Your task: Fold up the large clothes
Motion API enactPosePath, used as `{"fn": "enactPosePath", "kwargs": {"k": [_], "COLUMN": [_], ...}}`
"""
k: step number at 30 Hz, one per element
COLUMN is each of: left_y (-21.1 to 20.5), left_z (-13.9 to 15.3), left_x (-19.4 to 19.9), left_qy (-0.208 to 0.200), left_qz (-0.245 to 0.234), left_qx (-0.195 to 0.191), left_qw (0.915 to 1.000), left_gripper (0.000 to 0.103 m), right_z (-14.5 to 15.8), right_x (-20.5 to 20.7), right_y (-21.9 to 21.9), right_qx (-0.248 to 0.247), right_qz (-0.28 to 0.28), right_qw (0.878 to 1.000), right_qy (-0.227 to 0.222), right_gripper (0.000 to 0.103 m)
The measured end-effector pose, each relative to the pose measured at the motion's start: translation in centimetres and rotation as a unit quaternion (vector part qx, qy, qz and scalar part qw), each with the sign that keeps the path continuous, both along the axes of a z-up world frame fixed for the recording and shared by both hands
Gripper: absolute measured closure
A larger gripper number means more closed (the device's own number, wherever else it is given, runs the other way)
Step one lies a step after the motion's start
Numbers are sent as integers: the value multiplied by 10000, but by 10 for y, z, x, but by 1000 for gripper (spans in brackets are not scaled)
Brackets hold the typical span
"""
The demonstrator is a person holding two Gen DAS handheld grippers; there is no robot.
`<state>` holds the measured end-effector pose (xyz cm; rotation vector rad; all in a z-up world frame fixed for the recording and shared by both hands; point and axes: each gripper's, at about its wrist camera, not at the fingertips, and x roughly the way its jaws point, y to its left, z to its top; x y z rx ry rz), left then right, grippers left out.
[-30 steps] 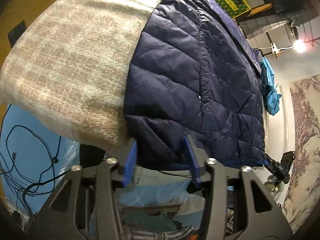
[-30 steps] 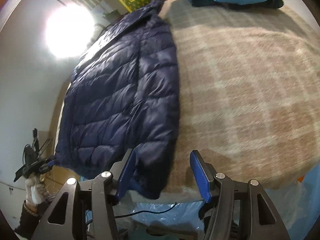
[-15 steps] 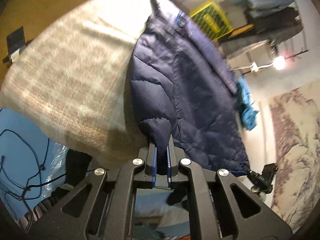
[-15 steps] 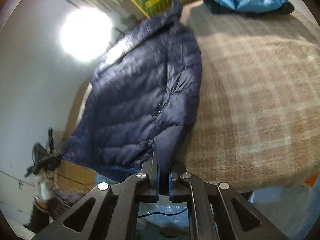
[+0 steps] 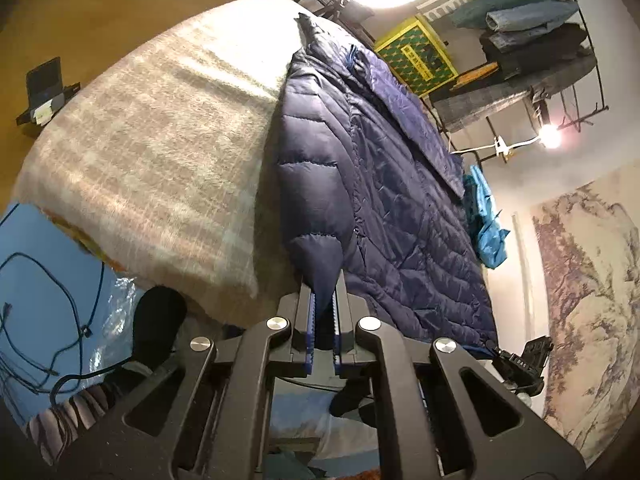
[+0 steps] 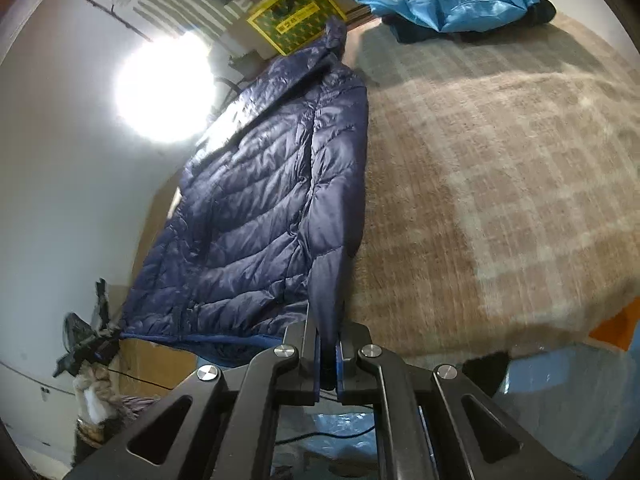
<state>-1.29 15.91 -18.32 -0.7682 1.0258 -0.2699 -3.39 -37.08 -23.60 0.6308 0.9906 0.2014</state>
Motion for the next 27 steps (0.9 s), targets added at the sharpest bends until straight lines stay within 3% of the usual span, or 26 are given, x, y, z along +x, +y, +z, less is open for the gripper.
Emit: {"fn": "enactPosePath", "kwargs": {"k": [7,10,17,27], "left_y": [11,5,-7,-13], "left_z": [26,55,117,132], "left_x": [17,42,118,226], "left_qy": [-111,-380,-1078,-1314], "left_qz": [50,2,-3,212], "left_qx": [19,54,226,374], "left_qw": [9999,9993,9939,9904], "left_gripper": [99,99,99,99], "right_z": [21,40,106,150], "right_x": [17,33,93,191], "right_y": [-2,-3,3,1], "right_qx": [144,253,-138,-550], "right_qz": [104,97,211,24], "right_qw": [9997,9987,9928,9855], "right_qy": [-178,-429,-1175,-1603], "right_gripper": [101,101,101,101]}}
